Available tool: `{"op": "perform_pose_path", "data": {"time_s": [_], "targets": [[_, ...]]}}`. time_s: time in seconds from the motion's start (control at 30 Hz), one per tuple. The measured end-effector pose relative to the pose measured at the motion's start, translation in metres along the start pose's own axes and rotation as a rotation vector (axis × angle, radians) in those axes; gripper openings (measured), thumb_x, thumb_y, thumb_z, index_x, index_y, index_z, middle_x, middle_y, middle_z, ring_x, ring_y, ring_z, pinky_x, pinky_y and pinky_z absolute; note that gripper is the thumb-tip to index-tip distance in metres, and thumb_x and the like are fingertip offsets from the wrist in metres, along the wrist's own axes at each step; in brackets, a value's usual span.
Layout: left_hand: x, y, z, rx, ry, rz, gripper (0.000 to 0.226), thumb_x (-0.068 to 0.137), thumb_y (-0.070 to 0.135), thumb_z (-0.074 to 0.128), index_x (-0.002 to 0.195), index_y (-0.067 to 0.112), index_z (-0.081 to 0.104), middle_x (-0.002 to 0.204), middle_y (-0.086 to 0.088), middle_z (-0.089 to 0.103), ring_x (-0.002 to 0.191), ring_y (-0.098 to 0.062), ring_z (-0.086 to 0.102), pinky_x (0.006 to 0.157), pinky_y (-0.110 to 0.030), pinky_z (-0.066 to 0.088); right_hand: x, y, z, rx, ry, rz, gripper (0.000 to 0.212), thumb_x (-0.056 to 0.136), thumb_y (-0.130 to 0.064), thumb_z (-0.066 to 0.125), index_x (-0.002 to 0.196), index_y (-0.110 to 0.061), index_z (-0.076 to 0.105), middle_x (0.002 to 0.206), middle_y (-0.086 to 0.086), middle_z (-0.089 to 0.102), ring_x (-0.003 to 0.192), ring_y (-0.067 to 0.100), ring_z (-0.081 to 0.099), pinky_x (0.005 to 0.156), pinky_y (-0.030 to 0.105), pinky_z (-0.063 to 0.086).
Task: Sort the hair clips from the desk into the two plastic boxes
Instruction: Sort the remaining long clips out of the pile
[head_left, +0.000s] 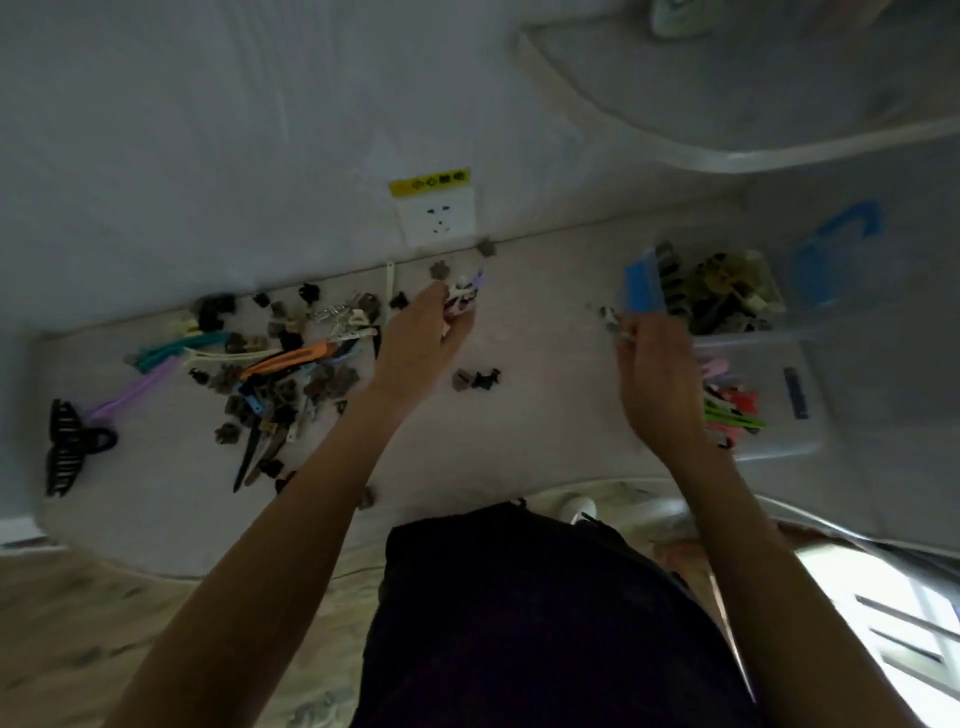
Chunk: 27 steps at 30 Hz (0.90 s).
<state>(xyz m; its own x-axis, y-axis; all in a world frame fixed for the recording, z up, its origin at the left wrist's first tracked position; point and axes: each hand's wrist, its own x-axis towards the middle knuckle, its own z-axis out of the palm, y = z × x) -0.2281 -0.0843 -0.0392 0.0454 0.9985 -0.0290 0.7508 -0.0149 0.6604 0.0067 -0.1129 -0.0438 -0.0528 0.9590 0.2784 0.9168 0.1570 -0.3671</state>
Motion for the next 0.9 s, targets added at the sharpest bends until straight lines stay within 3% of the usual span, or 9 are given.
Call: {"op": "perform_pose_path", "data": {"time_s": [0.07,0.2,0.3,0.4,0.5,0.63,0.77,0.83,0.9], "targets": [[-0.007,0.024,0.01,-0.094,-0.057,0.058,0.023,0.095,0.026,0.048,0.081,0.009,0.042,0.059,0.0,0.041,0.052,-0.015,0.04,0.054,-0.025,0.02,-0.018,0.034,-0.023,-0.111,0.024,0.04,0.003,0.085,0.0,0.054,0.087,0.002,0.054,0.077,0.025,0.058,0.068,0.038,0.056,0.062,0.039,0.046],[-0.018,0.078,0.05,-0.058,-0.246,0.199,0.023,0.095,0.023,0.048,0.099,0.0,0.05,0.074,-0.009,0.052,0.063,-0.02,0.047,0.058,-0.027,0.029,-0.037,0.094,-0.049,-0.319,-0.196,-0.071,0.014,0.076,-0.005,0.049,0.081,0.003,0.06,0.073,0.024,0.062,0.066,0.039,0.06,0.063,0.041,0.051],[-0.025,0.11,0.083,0.017,-0.307,0.271,0.024,0.095,0.023,0.047,0.104,0.001,0.049,0.074,-0.005,0.047,0.063,-0.02,0.045,0.059,-0.03,0.031,-0.029,0.107,-0.053,-0.288,-0.412,-0.062,0.023,0.087,-0.016,0.05,0.097,-0.002,0.065,0.1,0.021,0.066,0.097,0.037,0.059,0.082,0.038,0.037],[-0.028,0.134,0.109,0.063,-0.348,0.265,0.024,0.097,0.024,0.042,0.105,0.002,0.047,0.068,-0.003,0.044,0.06,-0.023,0.046,0.056,-0.032,0.031,-0.03,0.118,-0.052,-0.07,-0.571,-0.007,0.036,0.088,-0.016,0.059,0.124,-0.012,0.057,0.133,0.008,0.052,0.128,0.028,0.04,0.101,0.031,0.019],[-0.027,0.153,0.127,0.121,-0.34,0.26,0.026,0.098,0.026,0.04,0.107,0.002,0.046,0.074,-0.008,0.051,0.063,-0.028,0.052,0.055,-0.034,0.036,-0.037,0.128,-0.059,0.062,-0.539,0.0,0.045,0.084,0.0,0.056,0.127,-0.012,0.054,0.136,0.013,0.049,0.128,0.029,0.042,0.104,0.029,0.021],[-0.02,0.172,0.157,0.258,-0.388,0.22,0.033,0.098,0.031,0.038,0.118,0.005,0.044,0.097,-0.014,0.06,0.077,-0.029,0.058,0.058,-0.032,0.035,-0.056,0.148,-0.072,0.08,-0.365,0.068,0.029,0.088,-0.002,0.052,0.113,-0.011,0.064,0.116,0.015,0.061,0.108,0.033,0.055,0.093,0.035,0.04],[-0.018,0.172,0.175,0.327,-0.575,0.278,0.054,0.093,0.025,0.048,0.142,0.018,0.026,0.137,-0.013,0.045,0.115,-0.031,0.05,0.083,-0.038,0.045,-0.07,0.152,-0.074,0.059,-0.26,0.072,0.029,0.089,-0.007,0.052,0.116,-0.014,0.061,0.109,0.011,0.065,0.1,0.033,0.057,0.085,0.038,0.047],[-0.021,0.168,0.173,0.296,-0.56,0.307,0.055,0.093,0.022,0.048,0.143,0.026,0.026,0.141,-0.008,0.044,0.12,-0.028,0.046,0.089,-0.039,0.045,-0.07,0.147,-0.073,0.088,-0.249,0.067,0.035,0.088,-0.007,0.051,0.122,-0.014,0.055,0.11,0.012,0.065,0.1,0.032,0.058,0.087,0.041,0.047],[-0.027,0.158,0.161,0.25,-0.441,0.358,0.045,0.095,0.022,0.045,0.139,0.027,0.036,0.135,-0.005,0.051,0.116,-0.025,0.05,0.087,-0.038,0.046,-0.066,0.136,-0.069,0.11,-0.229,0.039,0.037,0.087,-0.005,0.05,0.122,-0.014,0.055,0.107,0.013,0.066,0.095,0.033,0.06,0.088,0.045,0.049]]}}
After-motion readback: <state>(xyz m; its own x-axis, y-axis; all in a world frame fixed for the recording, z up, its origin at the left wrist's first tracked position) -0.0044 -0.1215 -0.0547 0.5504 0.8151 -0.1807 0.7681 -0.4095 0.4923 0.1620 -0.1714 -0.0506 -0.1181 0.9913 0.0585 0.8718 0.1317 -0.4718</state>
